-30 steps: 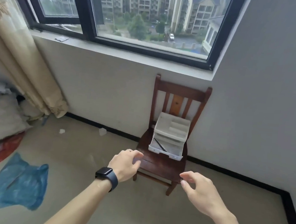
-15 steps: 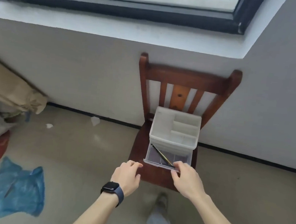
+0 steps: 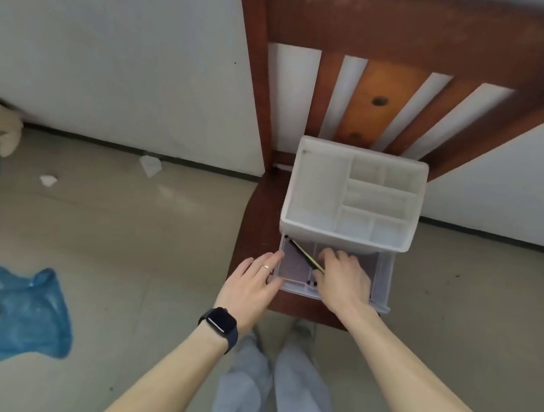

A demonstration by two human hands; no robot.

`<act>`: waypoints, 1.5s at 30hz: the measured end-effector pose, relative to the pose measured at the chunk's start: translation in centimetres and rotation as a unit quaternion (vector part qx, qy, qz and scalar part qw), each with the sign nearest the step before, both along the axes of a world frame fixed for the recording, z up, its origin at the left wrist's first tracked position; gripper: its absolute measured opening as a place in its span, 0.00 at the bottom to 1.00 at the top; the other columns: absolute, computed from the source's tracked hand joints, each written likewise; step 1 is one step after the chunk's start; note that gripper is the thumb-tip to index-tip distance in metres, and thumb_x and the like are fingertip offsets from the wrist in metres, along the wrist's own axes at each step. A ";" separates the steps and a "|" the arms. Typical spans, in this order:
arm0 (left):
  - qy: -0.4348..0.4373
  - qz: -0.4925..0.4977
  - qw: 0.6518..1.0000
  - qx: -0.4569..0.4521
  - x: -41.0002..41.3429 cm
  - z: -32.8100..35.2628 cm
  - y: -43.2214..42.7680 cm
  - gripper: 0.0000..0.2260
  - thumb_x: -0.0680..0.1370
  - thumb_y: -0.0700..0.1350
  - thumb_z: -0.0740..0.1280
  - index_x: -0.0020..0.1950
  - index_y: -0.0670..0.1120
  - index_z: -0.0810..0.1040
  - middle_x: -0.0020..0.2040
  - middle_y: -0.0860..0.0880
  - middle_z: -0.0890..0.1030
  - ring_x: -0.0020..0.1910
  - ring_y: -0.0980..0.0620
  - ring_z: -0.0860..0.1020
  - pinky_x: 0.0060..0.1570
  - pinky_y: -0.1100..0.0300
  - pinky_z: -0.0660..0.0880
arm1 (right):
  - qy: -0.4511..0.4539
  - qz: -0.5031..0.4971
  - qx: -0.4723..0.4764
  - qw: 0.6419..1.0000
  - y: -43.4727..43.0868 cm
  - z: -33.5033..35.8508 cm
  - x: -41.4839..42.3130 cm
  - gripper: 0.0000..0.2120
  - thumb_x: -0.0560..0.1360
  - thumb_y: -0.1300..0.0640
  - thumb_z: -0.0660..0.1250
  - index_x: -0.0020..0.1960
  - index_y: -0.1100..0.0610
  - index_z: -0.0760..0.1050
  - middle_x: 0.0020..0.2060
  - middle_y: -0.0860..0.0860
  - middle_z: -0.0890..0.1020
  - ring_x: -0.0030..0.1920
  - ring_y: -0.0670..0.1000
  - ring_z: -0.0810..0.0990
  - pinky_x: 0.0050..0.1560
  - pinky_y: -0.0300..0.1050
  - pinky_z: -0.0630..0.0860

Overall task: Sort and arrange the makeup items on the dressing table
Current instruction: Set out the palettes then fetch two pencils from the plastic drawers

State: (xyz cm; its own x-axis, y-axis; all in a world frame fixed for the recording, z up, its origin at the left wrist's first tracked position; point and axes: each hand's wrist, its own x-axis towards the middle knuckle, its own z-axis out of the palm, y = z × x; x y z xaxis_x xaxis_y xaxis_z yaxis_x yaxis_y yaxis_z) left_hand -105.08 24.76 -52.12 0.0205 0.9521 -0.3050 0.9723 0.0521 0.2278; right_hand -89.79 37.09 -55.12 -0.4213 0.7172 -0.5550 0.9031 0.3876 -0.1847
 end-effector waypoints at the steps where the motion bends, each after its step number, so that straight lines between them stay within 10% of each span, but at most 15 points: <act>1: -0.010 -0.013 1.000 0.012 -0.3 -0.5 0.0 0.13 0.60 0.38 0.80 0.41 0.46 0.82 0.65 0.39 0.79 0.60 0.42 0.80 0.54 0.50 0.79 | -0.007 0.011 0.004 1.000 0.0 -0.4 0.0 0.13 0.80 0.48 0.65 0.62 0.52 0.73 0.58 0.53 0.79 0.58 0.57 0.76 0.49 0.48 0.72; 9: 0.012 -0.113 0.984 0.135 -1.4 -2.4 -0.1 0.13 0.71 0.35 0.57 0.39 0.45 0.80 0.60 0.42 0.82 0.60 0.42 0.80 0.56 0.51 0.77 | -0.085 0.146 0.059 0.984 0.0 -0.1 -0.6 0.15 0.78 0.55 0.64 0.62 0.58 0.73 0.59 0.56 0.80 0.61 0.59 0.75 0.54 0.51 0.74; 15: 0.011 -0.121 0.984 0.126 -1.9 -2.3 0.4 0.05 0.67 0.37 0.72 0.39 0.46 0.81 0.56 0.43 0.83 0.60 0.42 0.80 0.58 0.50 0.77 | -0.072 0.197 0.105 0.972 0.1 1.8 1.0 0.16 0.77 0.64 0.59 0.64 0.59 0.72 0.60 0.56 0.76 0.61 0.59 0.74 0.50 0.51 0.72; 23: -0.077 -0.079 0.992 0.060 0.9 -1.6 2.2 0.12 0.77 0.54 0.67 0.52 0.48 0.83 0.53 0.48 0.82 0.54 0.45 0.79 0.50 0.53 0.75 | 0.145 -0.063 0.101 0.982 -2.2 5.9 8.5 0.03 0.84 0.55 0.59 0.53 0.53 0.69 0.42 0.49 0.77 0.46 0.54 0.72 0.40 0.52 0.71; 25: -0.154 0.003 0.987 -0.044 2.4 -1.5 3.7 0.13 0.81 0.55 0.62 0.59 0.51 0.79 0.55 0.51 0.80 0.55 0.48 0.77 0.48 0.55 0.75 | 0.237 -0.267 0.054 0.933 -3.9 6.0 9.9 0.05 0.83 0.54 0.61 0.49 0.48 0.67 0.40 0.45 0.78 0.43 0.49 0.73 0.42 0.46 0.70; 28: -0.214 0.057 0.962 -0.160 4.0 -2.4 6.2 0.13 0.81 0.51 0.61 0.63 0.51 0.78 0.58 0.49 0.80 0.56 0.47 0.79 0.50 0.59 0.73 | 0.365 -0.531 -0.013 0.764 -6.8 4.4 10.5 0.08 0.83 0.60 0.61 0.49 0.48 0.70 0.44 0.47 0.84 0.38 0.41 0.79 0.40 0.36 0.76; 33: -0.197 0.049 0.951 -0.232 5.7 -4.1 9.2 0.13 0.80 0.46 0.62 0.62 0.51 0.80 0.59 0.48 0.83 0.56 0.47 0.80 0.52 0.61 0.73 | 0.418 -0.680 -0.092 0.595 -9.7 0.7 8.6 0.06 0.85 0.61 0.58 0.50 0.54 0.70 0.51 0.49 0.85 0.42 0.43 0.80 0.39 0.38 0.77; 37: -0.164 0.017 0.955 -0.245 6.5 -4.8 10.2 0.11 0.79 0.46 0.64 0.58 0.53 0.83 0.57 0.50 0.84 0.54 0.48 0.80 0.51 0.61 0.73 | 0.431 -0.694 -0.119 0.564 -9.7 -1.2 6.8 0.04 0.85 0.58 0.59 0.51 0.55 0.71 0.51 0.52 0.82 0.39 0.43 0.81 0.43 0.41 0.78; 45: -0.129 0.003 0.954 -0.270 6.6 -4.3 10.9 0.07 0.79 0.48 0.66 0.52 0.51 0.83 0.53 0.50 0.84 0.51 0.48 0.80 0.50 0.60 0.75 | 0.405 -0.664 -0.138 0.613 -10.1 -1.6 7.0 0.05 0.84 0.57 0.60 0.49 0.54 0.71 0.49 0.48 0.82 0.36 0.39 0.82 0.46 0.43 0.81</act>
